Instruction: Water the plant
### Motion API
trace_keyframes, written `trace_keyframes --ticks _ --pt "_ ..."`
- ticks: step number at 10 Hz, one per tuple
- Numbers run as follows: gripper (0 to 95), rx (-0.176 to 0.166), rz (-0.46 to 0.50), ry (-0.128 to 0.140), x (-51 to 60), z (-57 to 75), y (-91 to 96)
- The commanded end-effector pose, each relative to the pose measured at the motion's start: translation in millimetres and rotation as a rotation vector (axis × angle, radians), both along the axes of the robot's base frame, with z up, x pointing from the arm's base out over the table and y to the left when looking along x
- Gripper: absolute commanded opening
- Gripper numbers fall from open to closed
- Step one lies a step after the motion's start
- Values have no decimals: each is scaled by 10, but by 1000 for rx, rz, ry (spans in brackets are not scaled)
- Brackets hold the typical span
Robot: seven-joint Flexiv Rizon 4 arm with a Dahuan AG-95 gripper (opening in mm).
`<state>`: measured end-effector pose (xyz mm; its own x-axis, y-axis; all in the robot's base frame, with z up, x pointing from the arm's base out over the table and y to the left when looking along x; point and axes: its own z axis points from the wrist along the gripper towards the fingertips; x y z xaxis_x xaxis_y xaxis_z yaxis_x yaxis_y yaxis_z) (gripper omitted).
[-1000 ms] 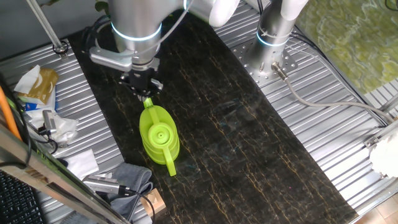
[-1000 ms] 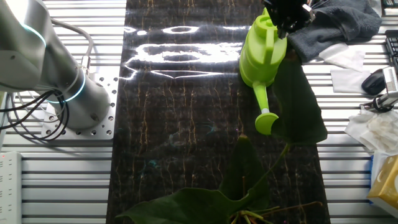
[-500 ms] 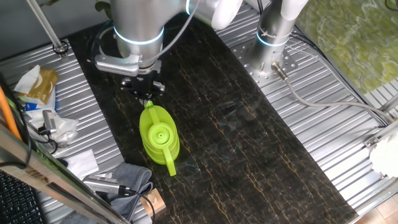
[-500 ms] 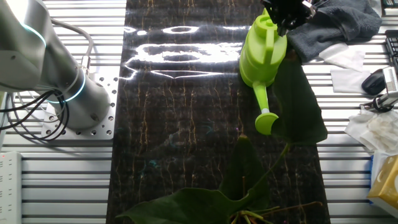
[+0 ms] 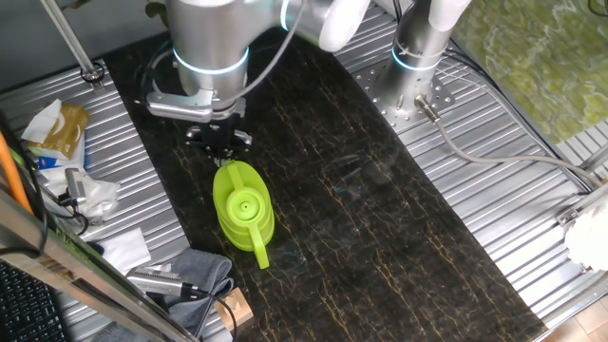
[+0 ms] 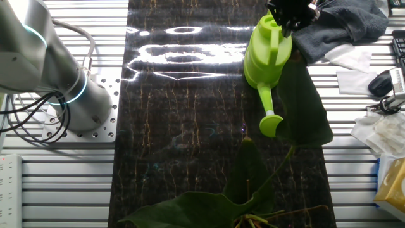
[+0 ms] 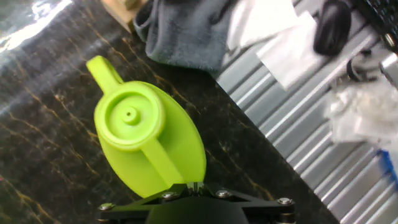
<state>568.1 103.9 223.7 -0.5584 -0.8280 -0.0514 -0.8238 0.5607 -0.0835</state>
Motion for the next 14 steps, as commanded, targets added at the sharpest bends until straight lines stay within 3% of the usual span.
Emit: trace_keyframes --ticks 1,2,8,11,12,14 --pt "0 4 -28 26 8 -8 8" --pt "0 0 -18 40 10 -12 8" --pt "0 -20 -25 63 6 -13 3" --pt "0 -35 -77 53 6 -13 3" --pt "0 -7 -50 51 6 -13 3" --pt "0 -16 -8 62 6 -13 3"
